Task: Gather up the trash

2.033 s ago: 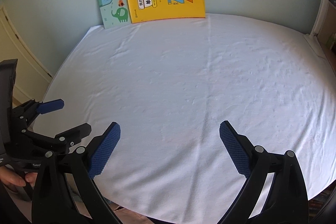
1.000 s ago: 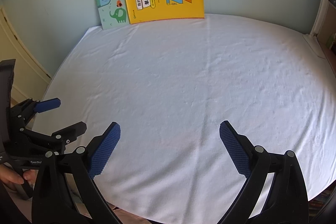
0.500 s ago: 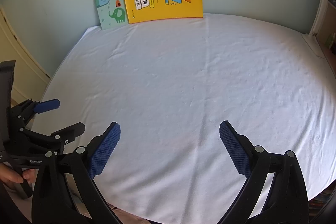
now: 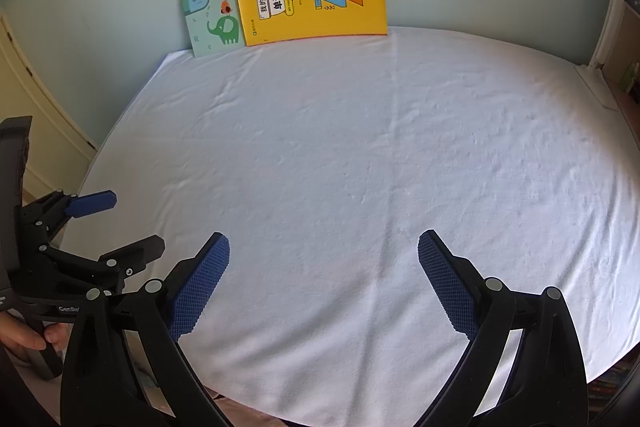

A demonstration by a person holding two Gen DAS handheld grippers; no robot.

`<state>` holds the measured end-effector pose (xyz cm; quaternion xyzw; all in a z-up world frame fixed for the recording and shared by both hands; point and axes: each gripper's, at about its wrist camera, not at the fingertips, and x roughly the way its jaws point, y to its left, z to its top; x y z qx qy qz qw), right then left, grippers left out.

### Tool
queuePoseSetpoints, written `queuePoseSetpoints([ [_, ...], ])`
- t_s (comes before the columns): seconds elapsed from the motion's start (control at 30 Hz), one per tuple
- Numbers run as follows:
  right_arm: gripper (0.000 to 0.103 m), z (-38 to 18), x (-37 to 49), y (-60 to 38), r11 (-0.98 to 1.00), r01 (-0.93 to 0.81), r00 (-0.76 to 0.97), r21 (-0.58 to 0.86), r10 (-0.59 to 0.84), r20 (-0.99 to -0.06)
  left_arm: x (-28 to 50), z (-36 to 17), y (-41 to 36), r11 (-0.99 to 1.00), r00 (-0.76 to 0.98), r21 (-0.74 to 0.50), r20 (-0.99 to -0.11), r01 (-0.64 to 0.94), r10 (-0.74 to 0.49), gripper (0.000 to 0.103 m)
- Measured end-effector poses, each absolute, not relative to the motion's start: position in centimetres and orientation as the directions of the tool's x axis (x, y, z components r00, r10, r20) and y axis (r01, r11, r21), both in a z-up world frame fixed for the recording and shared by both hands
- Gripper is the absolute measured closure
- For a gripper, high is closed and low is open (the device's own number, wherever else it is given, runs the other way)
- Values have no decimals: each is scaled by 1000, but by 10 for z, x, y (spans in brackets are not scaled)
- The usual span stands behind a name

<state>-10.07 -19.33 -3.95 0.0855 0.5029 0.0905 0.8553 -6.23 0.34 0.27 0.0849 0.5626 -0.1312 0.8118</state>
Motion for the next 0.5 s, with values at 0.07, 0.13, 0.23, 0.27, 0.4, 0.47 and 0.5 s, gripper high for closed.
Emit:
queuePoseSetpoints([
  [0.07,9,-39,-101,-193,970,-70,480,235,239,-844,-62,3,4,952,334,-10,-935,307,-118,7],
  [0.13,9,-39,-102,-193,970,-70,482,233,238,-844,-63,3,3,951,337,-7,-934,309,-116,7],
  [0.23,9,-38,-102,-193,970,-69,483,234,237,-843,-63,4,2,950,343,-3,-932,313,-116,7],
  [0.27,9,-38,-102,-193,970,-69,483,234,238,-843,-63,4,2,950,343,-2,-932,313,-115,7],
  [0.4,9,-37,-103,-194,970,-68,487,234,237,-841,-64,4,2,950,351,4,-930,312,-112,7],
  [0.47,9,-36,-105,-193,971,-64,487,232,233,-842,-65,4,1,949,353,6,-929,314,-111,7],
  [0.5,9,-36,-105,-194,971,-64,487,232,234,-842,-65,3,1,950,353,7,-929,313,-109,7],
])
